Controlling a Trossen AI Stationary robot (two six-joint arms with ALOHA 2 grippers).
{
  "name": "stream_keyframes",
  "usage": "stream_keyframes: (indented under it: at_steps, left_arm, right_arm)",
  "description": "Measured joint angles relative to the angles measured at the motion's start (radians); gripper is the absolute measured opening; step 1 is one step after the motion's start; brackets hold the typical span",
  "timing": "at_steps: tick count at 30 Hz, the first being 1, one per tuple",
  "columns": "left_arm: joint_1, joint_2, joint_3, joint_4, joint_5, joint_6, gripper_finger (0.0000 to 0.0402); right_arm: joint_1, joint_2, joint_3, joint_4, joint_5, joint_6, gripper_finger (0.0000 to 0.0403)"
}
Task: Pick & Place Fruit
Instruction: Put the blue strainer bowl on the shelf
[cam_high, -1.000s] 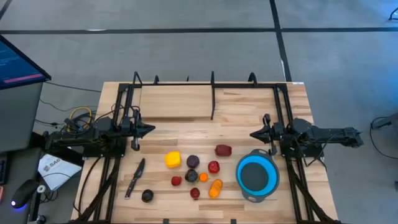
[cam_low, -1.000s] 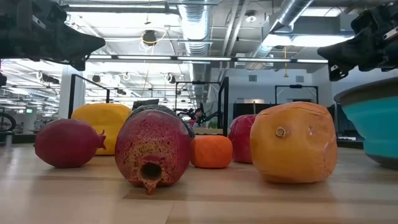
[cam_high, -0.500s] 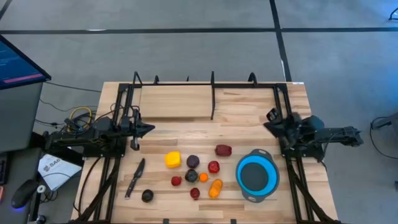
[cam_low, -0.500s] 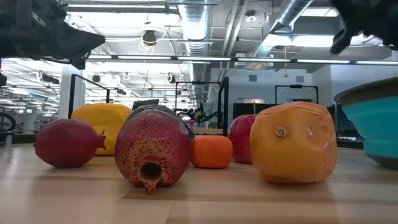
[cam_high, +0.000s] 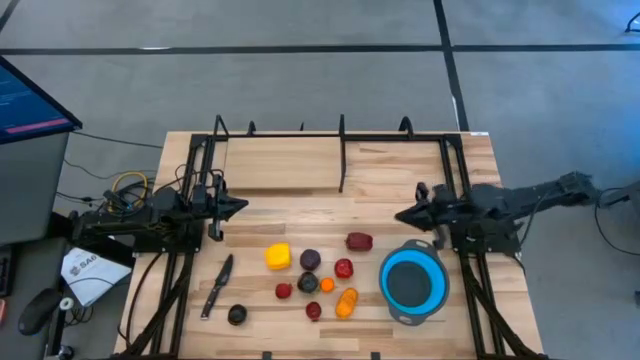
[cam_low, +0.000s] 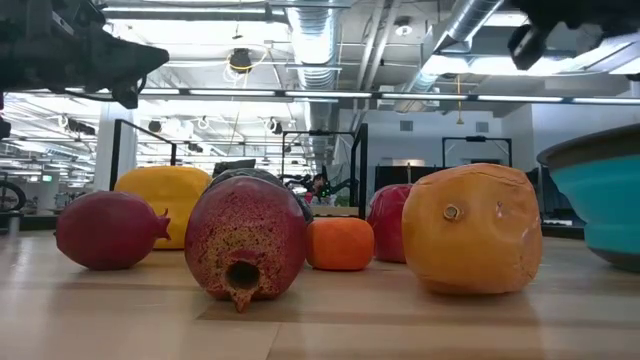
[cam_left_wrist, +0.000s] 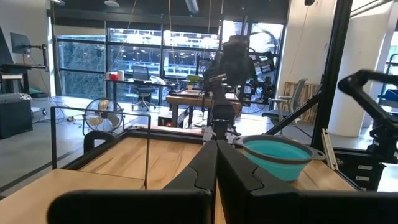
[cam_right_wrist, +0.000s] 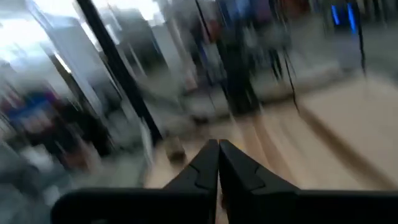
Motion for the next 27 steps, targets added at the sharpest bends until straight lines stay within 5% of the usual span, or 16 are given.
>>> stream_keyframes:
  at_steps: [6,13,20,27]
  left_arm:
    - [0.000,0.002,0.000,0.007,0.001,-0.001,0.0003]
    - [0.000,0.029,0.000,0.018,0.003,-0.001,0.0003]
    - [0.000,0.058,0.000,0.026,0.000,-0.027,0.0003]
    - [0.000,0.059,0.000,0.033,0.000,-0.046,0.0003]
  right_arm:
    - [0.027,0.244,0.365,-0.577,-0.005,0.065,0.0060]
    - [0.006,0.529,0.628,-1.090,-0.191,0.065,0.0150]
    - [-0.014,0.749,0.650,-1.138,-0.289,-0.190,0.0242]
    - [-0.021,0.927,0.650,-1.136,-0.267,-0.395,0.0252]
